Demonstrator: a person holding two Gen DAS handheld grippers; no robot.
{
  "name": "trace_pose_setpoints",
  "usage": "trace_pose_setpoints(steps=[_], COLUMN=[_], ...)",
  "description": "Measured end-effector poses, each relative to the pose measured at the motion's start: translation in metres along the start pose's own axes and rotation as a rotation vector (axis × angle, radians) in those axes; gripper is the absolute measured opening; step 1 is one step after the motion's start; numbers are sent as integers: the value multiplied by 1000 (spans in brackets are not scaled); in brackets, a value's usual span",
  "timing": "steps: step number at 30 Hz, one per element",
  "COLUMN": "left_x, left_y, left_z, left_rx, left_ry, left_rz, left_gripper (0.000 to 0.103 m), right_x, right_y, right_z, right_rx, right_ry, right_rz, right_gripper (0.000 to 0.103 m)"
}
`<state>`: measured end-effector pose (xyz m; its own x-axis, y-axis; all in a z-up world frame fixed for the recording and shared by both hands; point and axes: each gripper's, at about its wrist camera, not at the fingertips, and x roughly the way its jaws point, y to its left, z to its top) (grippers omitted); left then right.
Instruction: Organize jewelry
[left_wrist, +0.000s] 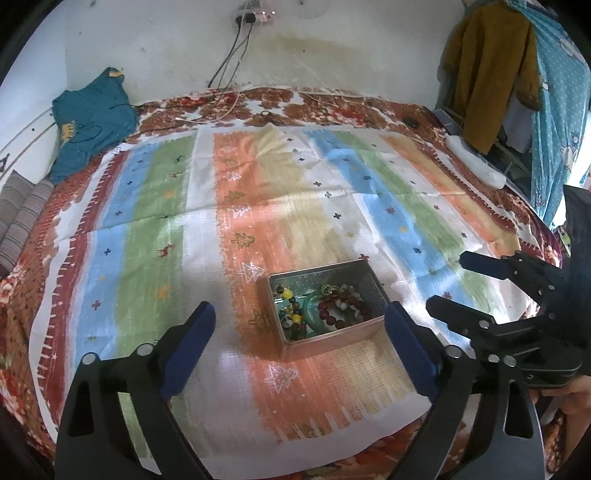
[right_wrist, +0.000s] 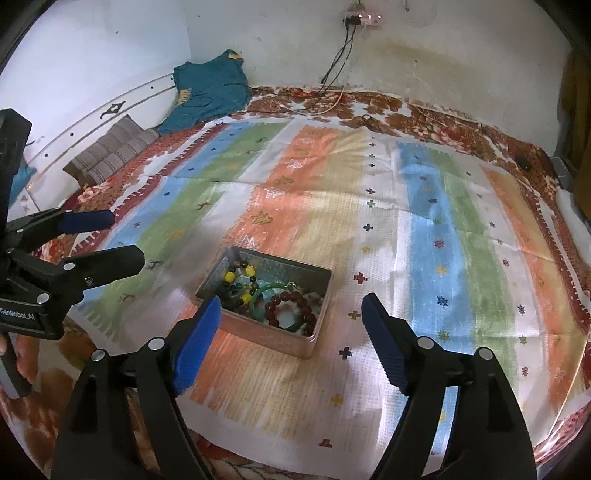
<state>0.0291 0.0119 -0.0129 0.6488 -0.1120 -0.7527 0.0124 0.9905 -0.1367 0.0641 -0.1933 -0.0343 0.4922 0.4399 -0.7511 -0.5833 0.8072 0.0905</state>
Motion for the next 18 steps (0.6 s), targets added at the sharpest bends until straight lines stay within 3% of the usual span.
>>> trace_pose_setpoints(steps=[7, 18], left_x=[-8, -13], left_y=[-1, -10], left_z=[-11, -18], left_rx=[-4, 32], left_ry=[-17, -43], left_rz=[1, 31], left_gripper=[97, 97], right_x=[-12, -18], right_y=[2, 0], right_z=[-7, -10], right_rx=[-5, 7], right_ry=[-33, -44], right_rz=[2, 14], right_gripper=[93, 95])
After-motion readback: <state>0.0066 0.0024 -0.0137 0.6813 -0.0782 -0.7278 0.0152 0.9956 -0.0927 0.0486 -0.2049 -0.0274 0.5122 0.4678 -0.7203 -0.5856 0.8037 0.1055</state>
